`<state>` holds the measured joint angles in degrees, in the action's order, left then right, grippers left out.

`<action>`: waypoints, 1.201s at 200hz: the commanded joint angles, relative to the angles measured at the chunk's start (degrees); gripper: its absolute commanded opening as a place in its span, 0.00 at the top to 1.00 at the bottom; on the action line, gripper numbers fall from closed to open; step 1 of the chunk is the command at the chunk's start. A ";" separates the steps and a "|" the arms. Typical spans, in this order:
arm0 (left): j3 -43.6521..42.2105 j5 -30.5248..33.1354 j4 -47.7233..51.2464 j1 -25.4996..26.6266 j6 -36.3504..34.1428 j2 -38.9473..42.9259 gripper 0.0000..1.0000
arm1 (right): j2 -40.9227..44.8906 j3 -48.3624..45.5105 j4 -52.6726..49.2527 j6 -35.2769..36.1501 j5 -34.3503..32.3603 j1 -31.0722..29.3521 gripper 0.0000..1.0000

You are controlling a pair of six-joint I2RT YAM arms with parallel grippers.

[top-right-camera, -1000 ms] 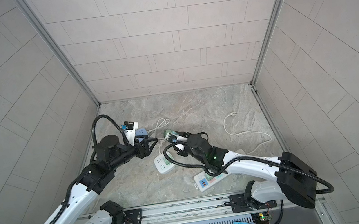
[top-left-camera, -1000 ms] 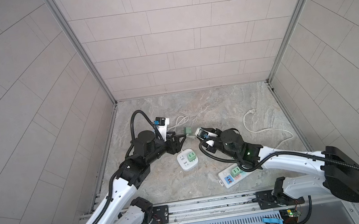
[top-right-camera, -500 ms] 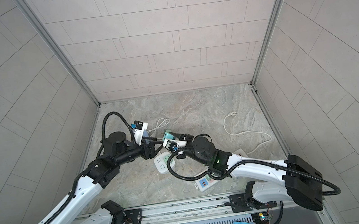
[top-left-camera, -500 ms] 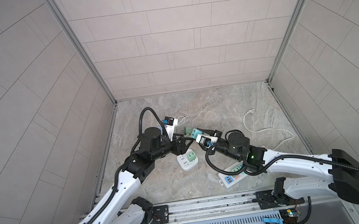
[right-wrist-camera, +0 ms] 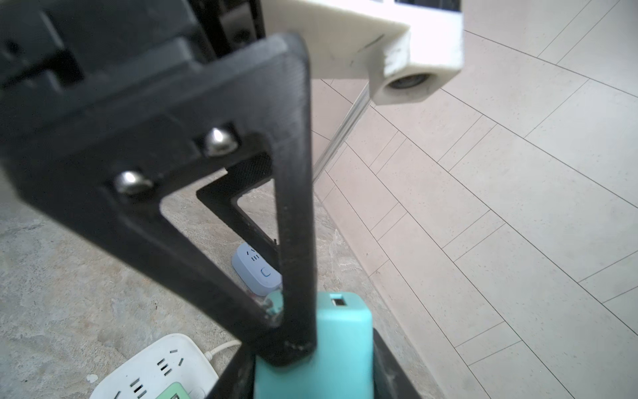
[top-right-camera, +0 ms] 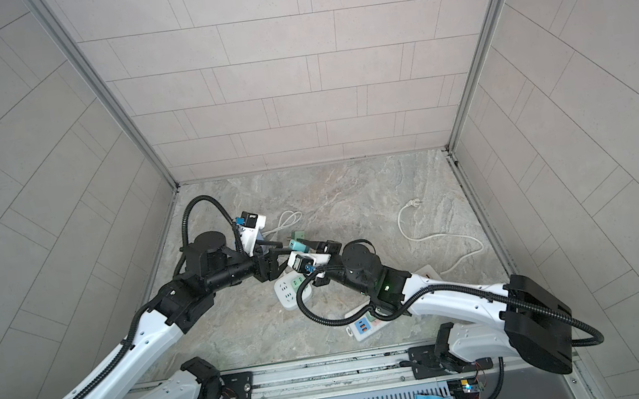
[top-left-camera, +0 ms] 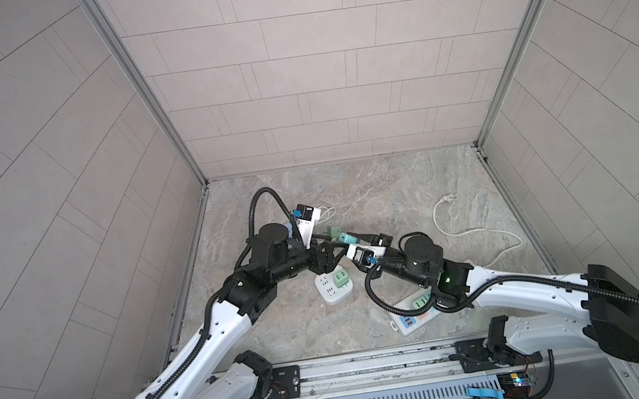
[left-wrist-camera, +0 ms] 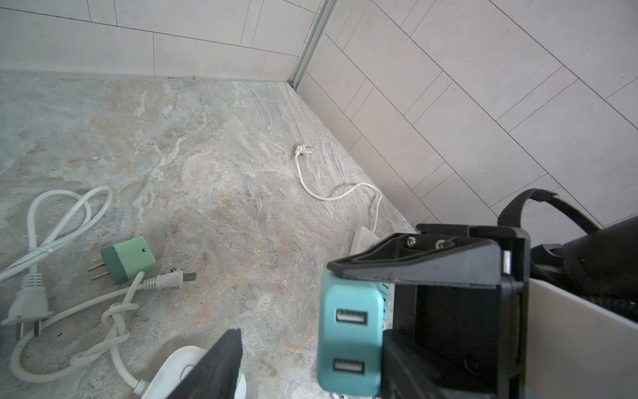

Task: Insert the plug
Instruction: 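Close the left gripper on the teal adapter held by the right gripper, then open the right gripper to release the teal adapter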

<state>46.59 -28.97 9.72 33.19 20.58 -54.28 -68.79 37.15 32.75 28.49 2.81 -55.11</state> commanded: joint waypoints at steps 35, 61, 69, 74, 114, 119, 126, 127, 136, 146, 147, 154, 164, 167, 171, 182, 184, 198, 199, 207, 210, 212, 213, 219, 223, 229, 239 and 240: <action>2.37 -1.82 1.77 1.30 -1.42 -1.44 0.45 | -0.61 -0.01 0.90 4.10 4.22 -0.78 1.00; 1.85 -3.08 3.37 2.12 -1.60 -1.68 0.47 | -0.56 -1.04 2.16 6.30 5.11 -0.70 1.00; 1.77 -2.82 3.78 2.23 -1.59 -1.70 0.52 | -0.47 -1.24 1.99 8.10 5.77 -0.69 1.00; 1.73 -2.32 4.21 2.44 -1.53 -1.67 0.54 | -0.52 -1.28 1.88 8.58 6.23 -0.70 1.00; 2.00 -1.18 5.75 3.34 -1.83 -1.73 0.64 | -1.31 -0.86 0.78 10.77 7.25 -0.61 1.00; 2.10 -1.15 5.80 3.46 -1.77 -1.78 0.66 | -1.43 -0.85 0.74 10.95 7.14 -0.61 1.00; 2.20 -1.17 6.00 3.55 -1.99 -1.97 0.68 | -1.45 -0.78 0.82 10.97 6.87 -0.49 1.00; 2.24 -1.13 6.01 3.55 -2.01 -1.97 0.69 | -1.44 -0.77 0.82 10.97 6.86 -0.51 1.00; 2.32 -1.17 6.23 3.81 -2.20 -2.07 0.71 | -1.44 -0.74 0.73 10.97 7.00 -0.27 1.00; 2.45 -1.02 6.50 3.87 -2.38 -2.40 0.77 | -1.20 -0.78 0.37 11.27 6.97 -0.18 1.00; 2.45 -1.01 6.52 3.89 -2.43 -2.36 0.77 | -1.14 -0.81 0.33 11.30 7.00 -0.18 1.00; 2.55 -0.71 6.72 3.91 -2.42 -2.49 0.80 | -1.00 -0.84 0.18 11.49 6.99 -0.22 1.00; 2.67 -0.38 6.85 3.90 -2.46 -2.50 0.84 | -0.65 -0.91 0.03 11.52 7.00 -0.17 0.99; 2.64 -0.31 6.81 3.93 -2.46 -2.56 0.86 | -0.58 -0.92 -0.01 11.50 7.10 -0.17 0.97; 2.63 -0.27 6.73 3.96 -2.52 -2.51 0.89 | -0.45 -1.06 0.09 11.38 7.12 -0.17 0.94; 2.64 0.09 6.51 3.97 -2.55 -2.55 0.91 | -0.30 -1.28 0.64 11.02 7.17 -0.17 0.82; 2.63 0.17 6.47 3.92 -2.51 -2.51 0.92 | -0.29 -1.29 0.71 10.98 7.29 -0.17 0.79; 2.59 0.49 5.99 3.91 -2.73 -2.30 0.97 | 0.02 -2.10 1.46 10.67 7.97 -0.17 0.52; 2.56 0.54 5.91 3.90 -2.69 -2.27 0.97 | 0.04 -2.48 1.49 10.65 7.99 -0.17 0.50; 2.51 0.94 5.61 3.90 -2.97 -2.06 0.99 | 0.23 -3.28 1.61 10.38 8.04 -0.17 0.42; 2.46 1.23 5.58 3.91 -3.07 -1.88 1.00 | 0.37 -3.39 1.66 10.31 7.95 -0.17 0.41; 2.46 1.56 5.60 3.90 -3.13 -1.77 1.00 | 0.40 -3.46 1.62 10.23 7.97 -0.17 0.40; 2.46 1.73 5.59 3.95 -3.20 -1.78 1.00 | 0.41 -3.52 1.62 10.21 7.90 -0.17 0.40; 2.50 2.54 5.65 3.91 -3.41 -1.58 1.00 | 0.77 -3.93 1.77 9.97 7.62 -0.17 0.38; 2.47 3.10 5.73 3.91 -3.57 -1.39 1.00 | 0.99 -4.30 1.99 9.78 7.42 -0.17 0.37; 2.46 4.32 5.98 3.90 -4.10 -1.07 1.00 | 1.48 -4.94 2.39 9.61 6.91 -0.21 0.36; 2.61 7.01 6.72 3.90 -5.15 -0.67 1.00 | 2.35 -6.15 3.18 9.08 6.06 -0.12 0.35; 2.62 7.36 6.81 3.85 -5.22 -0.57 1.00 | 2.44 -6.27 3.23 9.06 5.93 -0.10 0.35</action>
<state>47.62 -27.05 16.12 36.84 18.13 -56.58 -69.08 33.10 33.56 38.50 9.10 -55.22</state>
